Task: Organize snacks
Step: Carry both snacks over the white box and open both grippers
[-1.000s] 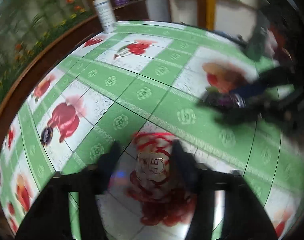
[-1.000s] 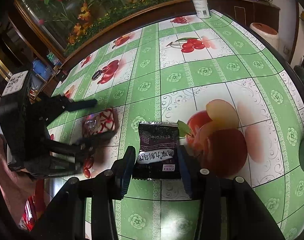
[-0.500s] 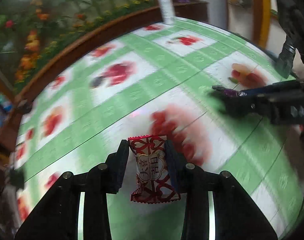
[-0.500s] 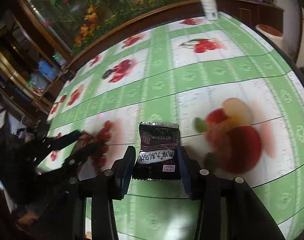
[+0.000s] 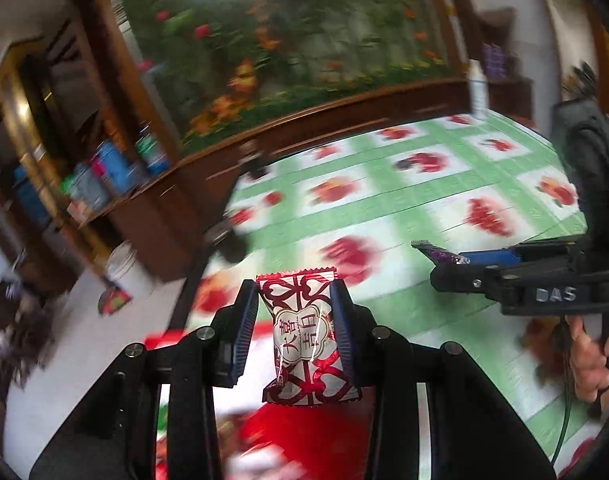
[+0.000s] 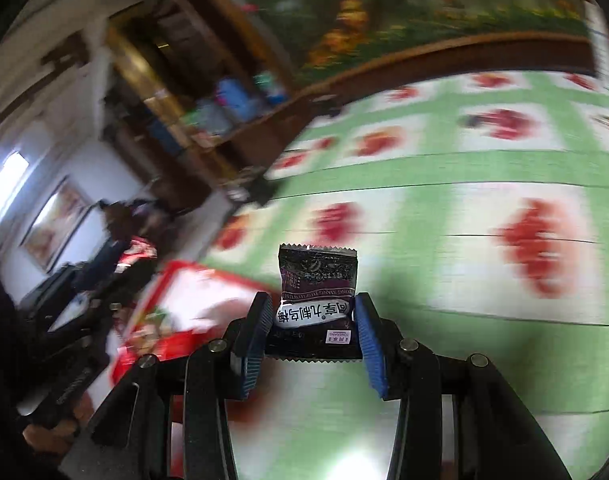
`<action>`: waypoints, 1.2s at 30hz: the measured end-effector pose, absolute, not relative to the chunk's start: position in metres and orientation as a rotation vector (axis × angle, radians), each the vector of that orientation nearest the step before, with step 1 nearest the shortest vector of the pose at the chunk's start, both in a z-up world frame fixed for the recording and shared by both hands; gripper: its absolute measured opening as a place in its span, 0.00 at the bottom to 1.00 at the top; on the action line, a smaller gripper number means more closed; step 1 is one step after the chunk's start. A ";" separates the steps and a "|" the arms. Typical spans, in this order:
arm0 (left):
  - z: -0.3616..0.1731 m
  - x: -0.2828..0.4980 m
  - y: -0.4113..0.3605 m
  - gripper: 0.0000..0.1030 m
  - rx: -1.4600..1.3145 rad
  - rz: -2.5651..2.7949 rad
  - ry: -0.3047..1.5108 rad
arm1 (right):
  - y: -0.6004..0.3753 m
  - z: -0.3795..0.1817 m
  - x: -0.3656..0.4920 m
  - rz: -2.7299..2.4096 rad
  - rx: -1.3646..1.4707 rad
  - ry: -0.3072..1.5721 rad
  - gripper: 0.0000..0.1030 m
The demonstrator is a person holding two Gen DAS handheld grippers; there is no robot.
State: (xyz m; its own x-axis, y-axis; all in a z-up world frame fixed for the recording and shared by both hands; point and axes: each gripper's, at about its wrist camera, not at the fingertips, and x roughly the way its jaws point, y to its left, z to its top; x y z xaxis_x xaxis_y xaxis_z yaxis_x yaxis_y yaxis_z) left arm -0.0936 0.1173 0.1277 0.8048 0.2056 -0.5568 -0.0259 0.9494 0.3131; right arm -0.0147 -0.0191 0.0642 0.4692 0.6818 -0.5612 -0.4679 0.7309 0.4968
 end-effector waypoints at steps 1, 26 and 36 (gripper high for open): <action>0.125 -0.100 0.135 0.33 0.275 0.144 0.639 | -0.002 0.067 -0.021 0.747 0.280 0.807 0.42; 0.125 -0.156 0.124 0.84 0.122 0.263 0.468 | -0.013 0.088 -0.072 0.634 0.111 0.730 0.58; 0.144 -0.200 0.124 0.88 0.086 0.431 0.455 | -0.026 0.116 -0.136 0.632 0.069 0.579 0.66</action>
State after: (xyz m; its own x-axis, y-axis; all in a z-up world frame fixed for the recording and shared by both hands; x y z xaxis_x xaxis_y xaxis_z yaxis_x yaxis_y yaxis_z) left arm -0.2003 0.1245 0.1435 0.8100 0.4218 -0.4074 -0.3839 0.9066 0.1753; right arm -0.1360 -0.0263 0.1157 0.6548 0.5756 -0.4898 -0.5381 0.8101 0.2326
